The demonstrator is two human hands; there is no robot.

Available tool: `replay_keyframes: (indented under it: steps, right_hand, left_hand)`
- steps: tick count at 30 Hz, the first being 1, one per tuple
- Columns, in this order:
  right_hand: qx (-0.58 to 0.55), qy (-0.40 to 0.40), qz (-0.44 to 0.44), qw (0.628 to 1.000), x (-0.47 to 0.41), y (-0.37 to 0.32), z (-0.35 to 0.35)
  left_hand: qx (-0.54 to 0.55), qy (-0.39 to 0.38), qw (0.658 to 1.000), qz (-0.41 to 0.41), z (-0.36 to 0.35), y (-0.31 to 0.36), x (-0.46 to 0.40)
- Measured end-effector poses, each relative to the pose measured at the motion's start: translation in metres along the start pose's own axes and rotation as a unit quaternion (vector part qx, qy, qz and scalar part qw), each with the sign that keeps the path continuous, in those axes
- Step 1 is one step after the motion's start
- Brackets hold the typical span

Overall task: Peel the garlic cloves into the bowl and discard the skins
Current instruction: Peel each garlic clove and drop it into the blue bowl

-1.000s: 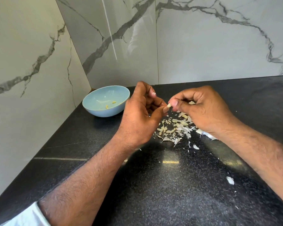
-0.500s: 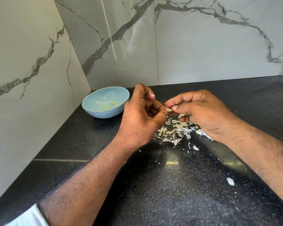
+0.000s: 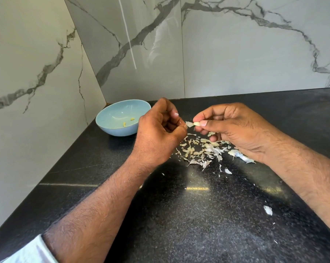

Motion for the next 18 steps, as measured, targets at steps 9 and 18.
replay_keyframes:
  steps: [9, 18]
  right_hand:
    - [-0.033, -0.002, 0.009, 0.999, -0.0008, 0.0004, 0.0047]
    - [-0.014, 0.015, 0.05, 0.999, -0.0026, 0.001, 0.0078]
  left_hand:
    - [-0.114, -0.079, 0.979, 0.151, -0.0007, -0.01, -0.0022]
    - [-0.105, -0.045, 0.99, 0.088, 0.0022, -0.0074, -0.0033]
Point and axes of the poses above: each hand's wrist, its own x-axis away from the middle knuckle, its own z-axis out of the back of the hand, y = z × x, the point moved 3 cm from there along -x, towards the middle knuckle, and after that the axes turned 4 degrees about -x, right-handed, at the moved point
